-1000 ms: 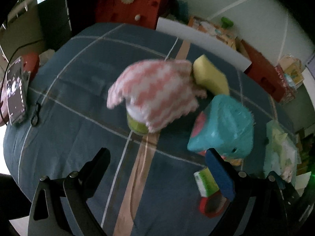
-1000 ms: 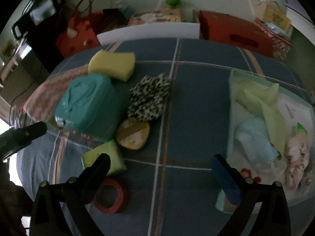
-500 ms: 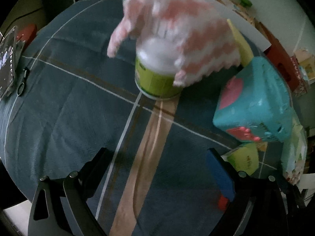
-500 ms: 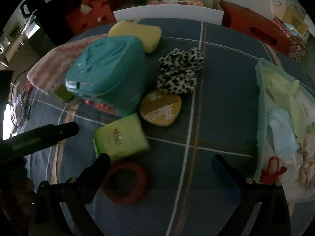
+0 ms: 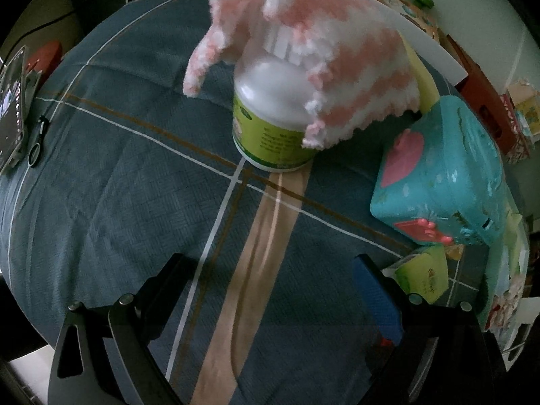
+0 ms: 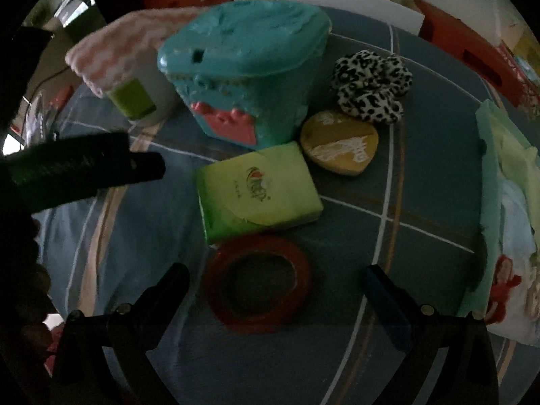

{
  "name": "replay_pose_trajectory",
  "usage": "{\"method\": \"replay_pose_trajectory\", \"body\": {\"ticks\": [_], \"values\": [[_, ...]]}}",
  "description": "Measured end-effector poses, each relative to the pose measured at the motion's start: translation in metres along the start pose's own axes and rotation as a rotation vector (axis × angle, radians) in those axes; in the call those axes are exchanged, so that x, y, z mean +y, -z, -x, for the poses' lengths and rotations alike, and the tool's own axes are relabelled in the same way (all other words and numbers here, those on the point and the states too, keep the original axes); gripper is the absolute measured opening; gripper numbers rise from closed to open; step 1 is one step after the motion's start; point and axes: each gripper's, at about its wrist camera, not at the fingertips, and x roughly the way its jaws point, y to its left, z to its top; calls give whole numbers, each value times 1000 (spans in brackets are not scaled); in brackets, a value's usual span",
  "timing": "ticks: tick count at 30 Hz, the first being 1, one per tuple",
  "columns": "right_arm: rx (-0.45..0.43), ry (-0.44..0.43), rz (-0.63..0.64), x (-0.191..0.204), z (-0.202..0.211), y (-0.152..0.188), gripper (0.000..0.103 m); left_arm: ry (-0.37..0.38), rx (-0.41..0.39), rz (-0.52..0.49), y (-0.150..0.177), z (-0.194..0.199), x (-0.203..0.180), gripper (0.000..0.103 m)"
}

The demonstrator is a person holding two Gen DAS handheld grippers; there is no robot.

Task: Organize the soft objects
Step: 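Move the right gripper down over the red tape roll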

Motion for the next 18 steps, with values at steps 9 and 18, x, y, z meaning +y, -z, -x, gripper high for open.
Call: {"method": "replay_pose_trajectory", "body": {"ticks": [9,18], "values": [[-11,36,18,-8,-4,6,101,3,-8,-11,-2,4,-1,97],[-41,21,35,-14,9,4,67,6,-13,-8,-4,8,-2,97]]}}
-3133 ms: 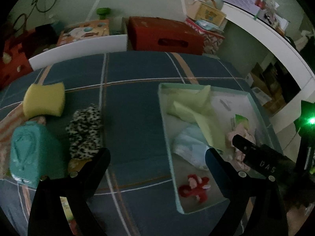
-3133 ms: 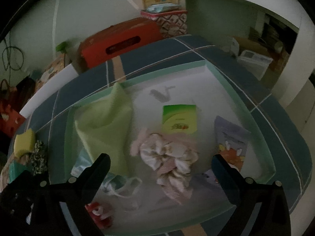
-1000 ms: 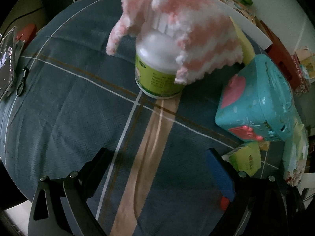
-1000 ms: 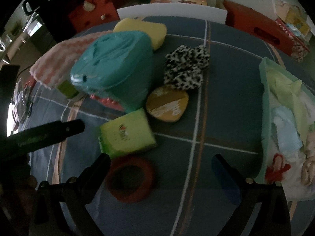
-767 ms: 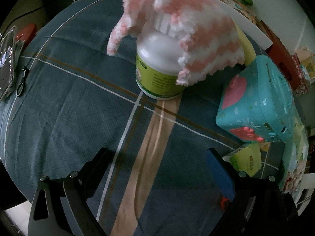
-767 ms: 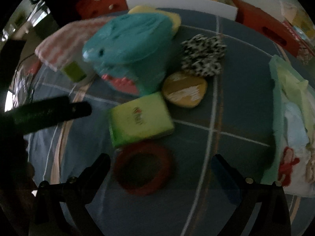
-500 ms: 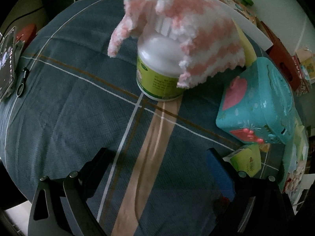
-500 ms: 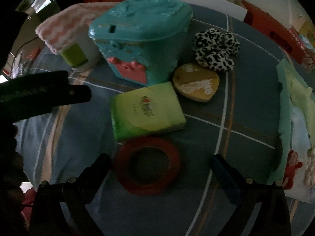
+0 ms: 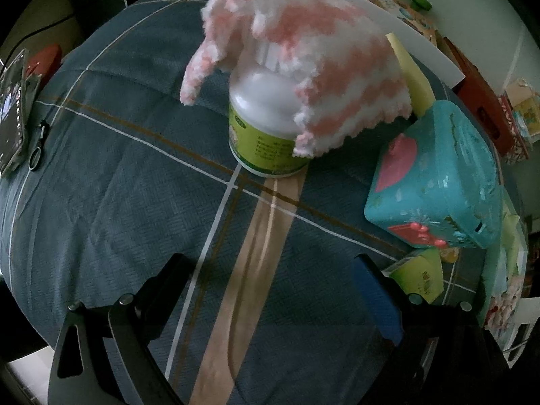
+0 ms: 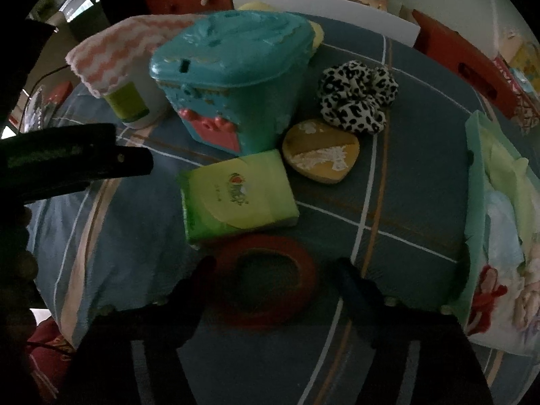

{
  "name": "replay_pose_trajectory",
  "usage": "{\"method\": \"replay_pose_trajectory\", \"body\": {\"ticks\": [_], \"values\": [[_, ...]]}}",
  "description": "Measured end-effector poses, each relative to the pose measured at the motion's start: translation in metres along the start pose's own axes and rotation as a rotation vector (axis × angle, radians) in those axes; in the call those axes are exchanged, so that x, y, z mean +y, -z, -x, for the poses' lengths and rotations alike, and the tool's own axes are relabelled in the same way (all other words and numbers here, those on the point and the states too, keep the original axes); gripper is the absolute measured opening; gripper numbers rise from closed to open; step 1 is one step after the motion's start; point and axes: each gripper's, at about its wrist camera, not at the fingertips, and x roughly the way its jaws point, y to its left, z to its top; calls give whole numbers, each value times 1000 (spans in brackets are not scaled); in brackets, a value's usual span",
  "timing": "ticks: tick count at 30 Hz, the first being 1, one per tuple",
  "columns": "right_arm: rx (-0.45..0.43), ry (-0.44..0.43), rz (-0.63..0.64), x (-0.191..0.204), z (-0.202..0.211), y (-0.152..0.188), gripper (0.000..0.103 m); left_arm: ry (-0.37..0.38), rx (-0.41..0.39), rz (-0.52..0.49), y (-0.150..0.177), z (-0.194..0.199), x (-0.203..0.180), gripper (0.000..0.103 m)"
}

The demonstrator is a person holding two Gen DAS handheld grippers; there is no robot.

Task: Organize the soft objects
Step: 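Move the right gripper down over the red tape roll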

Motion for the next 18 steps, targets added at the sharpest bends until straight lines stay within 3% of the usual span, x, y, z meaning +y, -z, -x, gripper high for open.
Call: {"method": "replay_pose_trajectory", "body": {"ticks": [2,13,18], "values": [[-2,-4,15,4,2,0,61,0,-2,-3,0,1,-1,97],[-13,-17,-7,-2,3,-2,60,21,-3,-13,-2,12,-4,97],[-25,-2,-53,-24,10,-4,60,57,3,-20,-2,17,-8,97]]}}
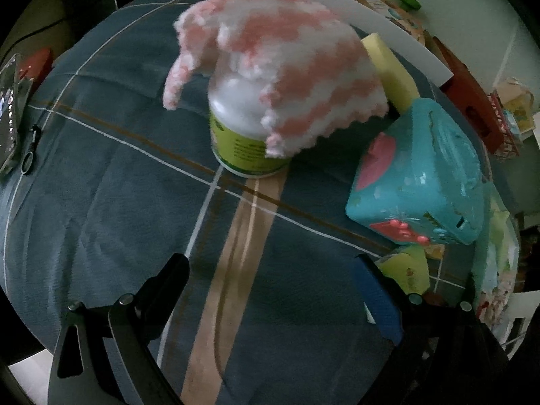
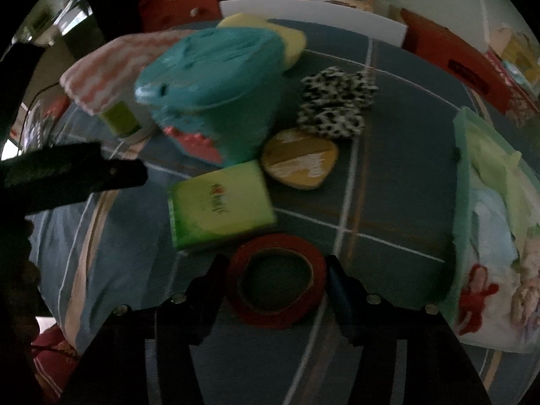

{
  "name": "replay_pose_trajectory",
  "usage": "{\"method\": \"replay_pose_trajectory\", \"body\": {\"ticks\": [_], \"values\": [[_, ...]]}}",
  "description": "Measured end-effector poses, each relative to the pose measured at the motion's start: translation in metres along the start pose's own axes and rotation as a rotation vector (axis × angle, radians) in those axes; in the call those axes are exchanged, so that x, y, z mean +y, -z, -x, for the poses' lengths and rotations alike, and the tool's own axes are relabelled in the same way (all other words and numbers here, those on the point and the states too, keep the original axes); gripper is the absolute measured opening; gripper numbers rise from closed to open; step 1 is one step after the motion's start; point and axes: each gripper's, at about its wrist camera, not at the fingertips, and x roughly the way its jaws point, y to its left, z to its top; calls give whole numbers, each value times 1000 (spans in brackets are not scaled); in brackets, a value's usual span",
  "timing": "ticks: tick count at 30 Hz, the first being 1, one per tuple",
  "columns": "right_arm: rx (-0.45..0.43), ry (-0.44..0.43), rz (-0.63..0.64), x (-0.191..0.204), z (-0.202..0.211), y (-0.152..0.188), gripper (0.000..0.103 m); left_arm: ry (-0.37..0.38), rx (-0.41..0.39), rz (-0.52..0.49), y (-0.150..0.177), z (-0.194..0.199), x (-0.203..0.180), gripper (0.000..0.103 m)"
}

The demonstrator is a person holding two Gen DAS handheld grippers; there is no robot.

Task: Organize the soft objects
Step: 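Move the right gripper down over the red tape roll, then close the right gripper on the rim of the red tape roll, then carry the red tape roll with the right gripper while the left gripper grasps the green tissue pack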

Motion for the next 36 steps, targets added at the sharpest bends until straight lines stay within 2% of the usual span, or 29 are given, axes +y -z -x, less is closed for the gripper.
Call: {"method": "replay_pose_trajectory", "body": {"ticks": [7,19,25,31,36], "values": [[-41,10,-79,-32,14,-4,60,24,0,-38,1,6,-11,97],[-130,46,-186,-72,42,-9,60,43,-21,-142,12,12,-54,97],[-147,91,-242,-89,52,-2,60,104,-9,-190,17,11,-83,97],[-158,96,-267,-99,52,1,60,92,-4,-227,19,6,-110,97],[-157,88,-259,-97,50,0,60,46,-14,-278,25,1,-135,97]]}}
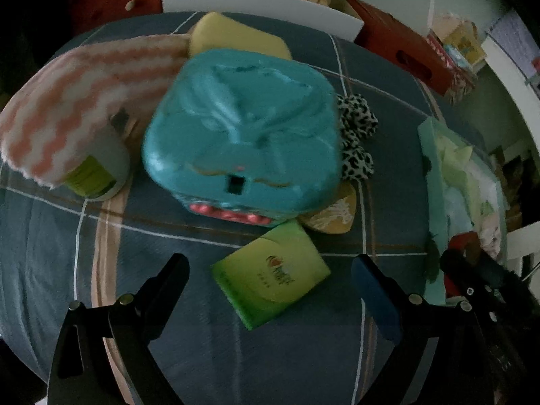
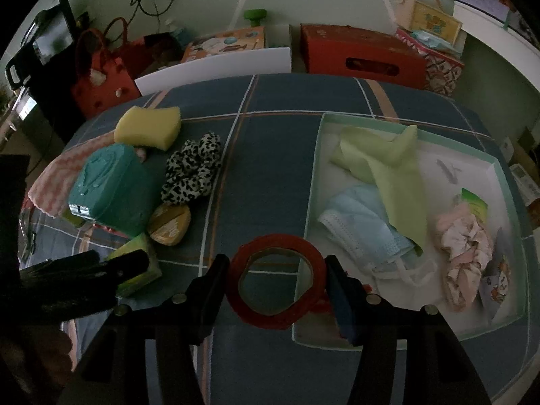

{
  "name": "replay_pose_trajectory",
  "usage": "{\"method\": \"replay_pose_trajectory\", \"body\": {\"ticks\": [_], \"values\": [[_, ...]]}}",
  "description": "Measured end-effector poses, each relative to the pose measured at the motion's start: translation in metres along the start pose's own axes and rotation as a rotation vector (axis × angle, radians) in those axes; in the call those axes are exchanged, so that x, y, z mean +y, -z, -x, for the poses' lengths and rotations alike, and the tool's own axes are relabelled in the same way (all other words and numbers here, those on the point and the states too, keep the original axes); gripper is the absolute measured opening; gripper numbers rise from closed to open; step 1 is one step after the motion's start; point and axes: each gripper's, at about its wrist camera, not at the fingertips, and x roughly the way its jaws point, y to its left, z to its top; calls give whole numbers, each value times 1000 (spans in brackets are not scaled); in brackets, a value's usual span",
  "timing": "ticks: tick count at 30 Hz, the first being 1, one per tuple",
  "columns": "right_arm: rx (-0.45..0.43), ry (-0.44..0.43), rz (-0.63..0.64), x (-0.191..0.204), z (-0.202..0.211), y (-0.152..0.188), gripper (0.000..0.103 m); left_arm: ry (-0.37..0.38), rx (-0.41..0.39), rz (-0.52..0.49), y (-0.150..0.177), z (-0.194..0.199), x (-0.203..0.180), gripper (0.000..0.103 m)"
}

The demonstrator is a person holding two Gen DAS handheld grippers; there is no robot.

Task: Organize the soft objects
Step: 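Carry the red tape roll with the right gripper while the left gripper grasps the green tissue pack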

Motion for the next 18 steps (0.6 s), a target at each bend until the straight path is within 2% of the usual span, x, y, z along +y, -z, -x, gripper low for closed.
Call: {"method": "replay_pose_trajectory", "body": {"ticks": [7,14,17,18], "values": [[2,1,-12,-4,0,1,60,-119,1,-70,2,-17,-19,97],[4,1,-25,-8,-1,1,60,-172,13,-89,1,-45,-45,97],[5,-1,-24,-8,-2,1,60,-185,14,-97,2,-50,-51,91],[4,-2,-24,-8,-1,1,60,-180,16,-97,2,-51,-53,84]]}}
